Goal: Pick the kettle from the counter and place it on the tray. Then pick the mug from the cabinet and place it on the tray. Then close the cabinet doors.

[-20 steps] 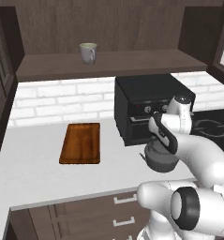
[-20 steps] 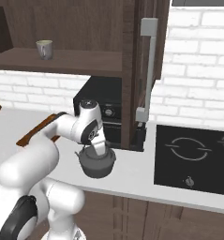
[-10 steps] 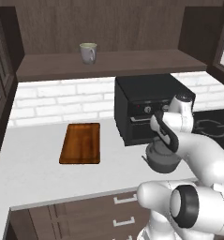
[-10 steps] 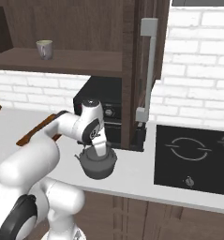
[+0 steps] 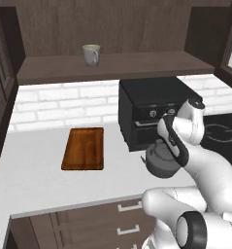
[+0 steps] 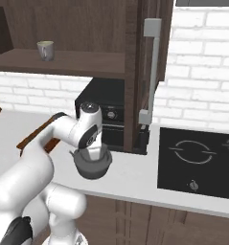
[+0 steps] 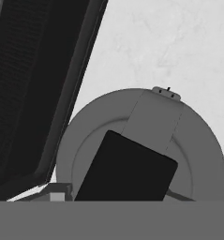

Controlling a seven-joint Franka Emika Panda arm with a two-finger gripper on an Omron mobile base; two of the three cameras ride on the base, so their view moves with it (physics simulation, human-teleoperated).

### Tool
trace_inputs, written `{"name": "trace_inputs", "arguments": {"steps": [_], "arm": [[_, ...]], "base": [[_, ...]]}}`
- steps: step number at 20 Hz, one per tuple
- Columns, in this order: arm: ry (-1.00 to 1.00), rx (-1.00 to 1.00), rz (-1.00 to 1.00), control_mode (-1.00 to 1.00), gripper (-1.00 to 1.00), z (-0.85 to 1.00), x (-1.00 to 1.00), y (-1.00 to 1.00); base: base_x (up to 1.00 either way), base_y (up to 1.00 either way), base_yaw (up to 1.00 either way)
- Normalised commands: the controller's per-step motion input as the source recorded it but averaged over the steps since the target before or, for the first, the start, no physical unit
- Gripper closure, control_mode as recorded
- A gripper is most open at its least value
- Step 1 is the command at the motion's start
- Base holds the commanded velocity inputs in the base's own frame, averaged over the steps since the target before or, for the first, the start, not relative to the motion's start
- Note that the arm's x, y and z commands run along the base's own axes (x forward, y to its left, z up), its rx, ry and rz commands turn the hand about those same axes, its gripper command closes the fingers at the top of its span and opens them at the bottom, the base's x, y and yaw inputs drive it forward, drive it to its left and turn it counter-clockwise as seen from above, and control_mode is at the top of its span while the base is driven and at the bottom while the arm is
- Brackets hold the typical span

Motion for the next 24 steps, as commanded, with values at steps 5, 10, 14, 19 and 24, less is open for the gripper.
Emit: {"name": "trace_inputs", "arguments": {"steps": [5, 10, 14, 19, 24], "arm": [[0.03, 0.02, -0.15, -1.0, 1.0, 0.31, -0.23, 0.75], [0.08, 0.0, -0.14, -1.0, 1.0, 0.34, -0.01, 0.8], [-0.02, -0.02, -0.16, -1.0, 1.0, 0.13, 0.02, 0.84], [-0.06, -0.04, -0.17, -1.0, 1.0, 0.15, 0.32, 0.72], [-0.11, -0.1, -0.18, -1.0, 1.0, 0.12, 0.51, 0.79]], "base": [[0.0, 0.0, 0.0], [0.0, 0.0, 0.0], [0.0, 0.0, 0.0], [0.0, 0.0, 0.0], [0.0, 0.0, 0.0]]}}
